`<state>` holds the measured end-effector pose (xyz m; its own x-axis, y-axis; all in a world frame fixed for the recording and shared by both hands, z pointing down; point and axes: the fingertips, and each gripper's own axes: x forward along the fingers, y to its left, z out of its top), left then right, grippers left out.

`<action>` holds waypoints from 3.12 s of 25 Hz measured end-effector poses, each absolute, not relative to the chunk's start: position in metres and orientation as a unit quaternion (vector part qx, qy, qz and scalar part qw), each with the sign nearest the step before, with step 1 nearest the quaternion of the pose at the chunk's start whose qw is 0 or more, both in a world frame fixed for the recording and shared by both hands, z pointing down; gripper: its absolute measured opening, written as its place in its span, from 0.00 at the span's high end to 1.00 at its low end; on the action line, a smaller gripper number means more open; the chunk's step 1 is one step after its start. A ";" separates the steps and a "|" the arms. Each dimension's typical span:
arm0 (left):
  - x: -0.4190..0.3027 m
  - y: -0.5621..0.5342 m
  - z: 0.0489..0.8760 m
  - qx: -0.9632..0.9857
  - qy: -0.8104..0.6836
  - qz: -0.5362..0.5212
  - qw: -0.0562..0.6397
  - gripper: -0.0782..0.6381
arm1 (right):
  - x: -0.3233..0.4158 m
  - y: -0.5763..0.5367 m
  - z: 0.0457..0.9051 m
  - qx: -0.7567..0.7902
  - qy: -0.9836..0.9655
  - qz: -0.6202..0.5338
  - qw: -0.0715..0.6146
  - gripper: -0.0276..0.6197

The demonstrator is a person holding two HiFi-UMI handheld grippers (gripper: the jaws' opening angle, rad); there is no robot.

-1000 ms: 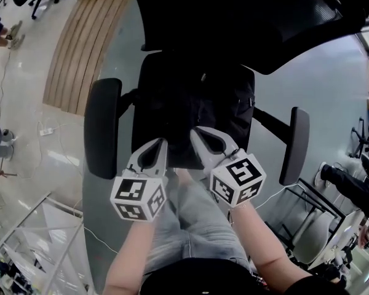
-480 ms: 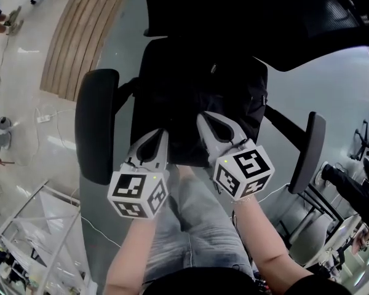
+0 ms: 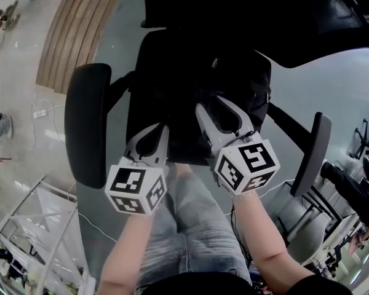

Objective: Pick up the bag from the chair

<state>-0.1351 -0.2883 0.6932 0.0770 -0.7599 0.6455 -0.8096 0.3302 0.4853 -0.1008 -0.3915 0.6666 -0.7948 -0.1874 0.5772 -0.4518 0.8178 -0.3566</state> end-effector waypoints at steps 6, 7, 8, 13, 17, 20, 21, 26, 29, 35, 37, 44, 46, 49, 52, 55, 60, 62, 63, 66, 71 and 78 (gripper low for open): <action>-0.131 -0.294 0.704 0.579 -0.675 0.030 0.457 0.87 | -0.106 -0.391 0.686 0.168 -0.907 0.260 0.285 0.57; -0.132 -0.295 0.706 0.577 -0.675 0.030 0.458 0.87 | -0.108 -0.391 0.691 0.169 -0.905 0.263 0.288 0.56; -0.133 -0.295 0.707 0.576 -0.676 0.029 0.459 0.87 | -0.110 -0.391 0.695 0.168 -0.903 0.266 0.293 0.54; -0.135 -0.299 0.704 0.576 -0.677 0.019 0.458 0.87 | -0.125 -0.380 0.717 0.142 -0.899 0.274 0.311 0.53; -0.133 -0.300 0.702 0.578 -0.675 0.019 0.458 0.87 | -0.127 -0.372 0.724 0.114 -0.897 0.287 0.315 0.68; -0.132 -0.298 0.700 0.579 -0.674 0.019 0.458 0.87 | -0.120 -0.370 0.724 0.118 -0.893 0.293 0.319 0.84; -0.132 -0.298 0.698 0.580 -0.673 0.019 0.458 0.87 | -0.117 -0.369 0.724 0.121 -0.892 0.298 0.319 0.85; -0.129 -0.294 0.686 0.598 -0.662 0.023 0.451 0.87 | -0.107 -0.366 0.708 0.139 -0.892 0.316 0.291 0.86; -0.127 -0.289 0.676 0.607 -0.656 0.027 0.448 0.87 | -0.099 -0.358 0.694 0.143 -0.891 0.327 0.280 0.87; -0.123 -0.281 0.647 0.631 -0.642 0.031 0.434 0.87 | -0.086 -0.339 0.656 0.158 -0.901 0.307 0.264 0.88; -0.121 -0.280 0.637 0.638 -0.636 0.032 0.433 0.87 | -0.081 -0.332 0.645 0.166 -0.900 0.310 0.259 0.88; -0.111 -0.271 0.586 0.669 -0.613 0.034 0.419 0.87 | -0.074 -0.311 0.596 0.181 -0.900 0.315 0.239 0.89; -0.105 -0.263 0.570 0.678 -0.603 0.029 0.420 0.87 | -0.070 -0.307 0.581 0.185 -0.902 0.312 0.235 0.89; -0.098 -0.257 0.550 0.689 -0.589 0.022 0.422 0.87 | -0.065 -0.305 0.559 0.191 -0.905 0.309 0.220 0.89; -0.097 -0.255 0.530 0.699 -0.588 0.026 0.406 0.87 | -0.061 -0.300 0.536 0.195 -0.909 0.307 0.204 0.89; -0.098 -0.249 0.508 0.706 -0.590 0.029 0.390 0.87 | -0.054 -0.292 0.513 0.203 -0.910 0.307 0.191 0.89; -0.102 -0.245 0.469 0.721 -0.591 0.023 0.361 0.87 | -0.043 -0.281 0.481 0.213 -0.913 0.296 0.183 0.89; -0.104 -0.243 0.452 0.726 -0.592 0.018 0.350 0.87 | -0.036 -0.279 0.470 0.224 -0.911 0.298 0.174 0.89; -0.105 -0.241 0.444 0.728 -0.592 0.016 0.344 0.87 | -0.033 -0.278 0.464 0.229 -0.910 0.300 0.169 0.89; -0.106 -0.235 0.422 0.736 -0.591 0.008 0.332 0.87 | -0.022 -0.278 0.444 0.244 -0.910 0.299 0.153 0.89; -0.103 -0.231 0.402 0.745 -0.587 0.002 0.316 0.87 | -0.010 -0.279 0.415 0.251 -0.914 0.289 0.133 0.89; -0.096 -0.231 0.367 0.760 -0.585 -0.009 0.282 0.87 | -0.005 -0.269 0.379 0.235 -0.923 0.282 0.115 0.89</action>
